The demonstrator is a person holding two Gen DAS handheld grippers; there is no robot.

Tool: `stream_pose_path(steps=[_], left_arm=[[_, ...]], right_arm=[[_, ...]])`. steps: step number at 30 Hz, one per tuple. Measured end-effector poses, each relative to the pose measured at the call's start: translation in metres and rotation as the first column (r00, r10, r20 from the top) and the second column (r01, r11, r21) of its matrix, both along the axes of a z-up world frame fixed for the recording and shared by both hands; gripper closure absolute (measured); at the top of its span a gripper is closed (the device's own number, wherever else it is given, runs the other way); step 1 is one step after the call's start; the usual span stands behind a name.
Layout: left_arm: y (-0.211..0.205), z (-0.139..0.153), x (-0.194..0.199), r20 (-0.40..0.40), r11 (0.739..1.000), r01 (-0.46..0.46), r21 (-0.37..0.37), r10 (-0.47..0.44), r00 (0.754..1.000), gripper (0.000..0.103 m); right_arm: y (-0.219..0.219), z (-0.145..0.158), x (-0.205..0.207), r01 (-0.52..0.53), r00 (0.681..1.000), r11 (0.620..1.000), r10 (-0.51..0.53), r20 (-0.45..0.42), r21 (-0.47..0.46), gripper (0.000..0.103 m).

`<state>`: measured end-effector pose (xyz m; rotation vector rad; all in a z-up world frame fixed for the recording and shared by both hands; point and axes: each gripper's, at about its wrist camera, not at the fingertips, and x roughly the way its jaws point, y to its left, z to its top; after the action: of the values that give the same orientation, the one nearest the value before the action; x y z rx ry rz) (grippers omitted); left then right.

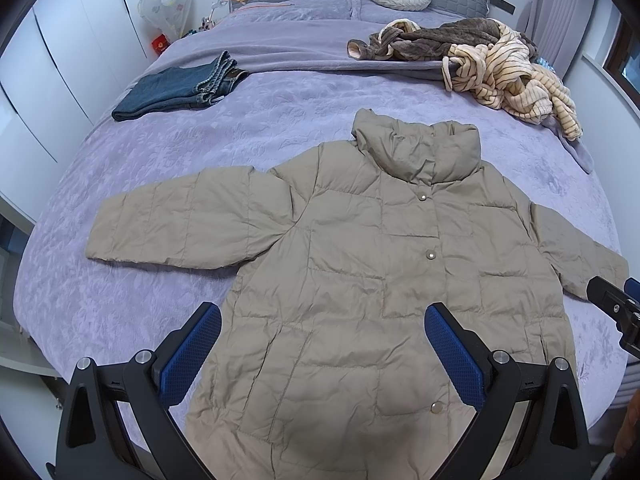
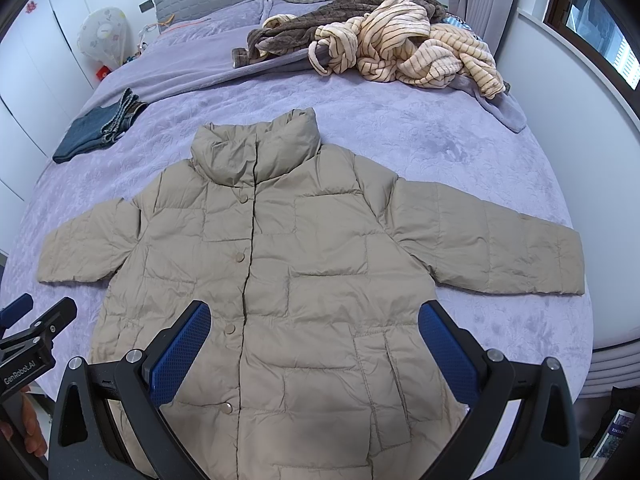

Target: Fold large clothes

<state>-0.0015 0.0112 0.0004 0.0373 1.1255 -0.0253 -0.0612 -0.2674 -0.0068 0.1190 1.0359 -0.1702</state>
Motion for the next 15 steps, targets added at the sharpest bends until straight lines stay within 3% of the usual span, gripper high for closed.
stream_pose_path(steps=[15], left_arm=[[0.0004, 0.0003, 0.0007, -0.001, 1.000, 0.001, -0.001, -0.001, 1.000, 0.001]], right_arm=[[0.0006, -0.0003, -0.0005, 0.000, 1.000, 1.000, 0.000, -0.001, 0.000, 0.000]])
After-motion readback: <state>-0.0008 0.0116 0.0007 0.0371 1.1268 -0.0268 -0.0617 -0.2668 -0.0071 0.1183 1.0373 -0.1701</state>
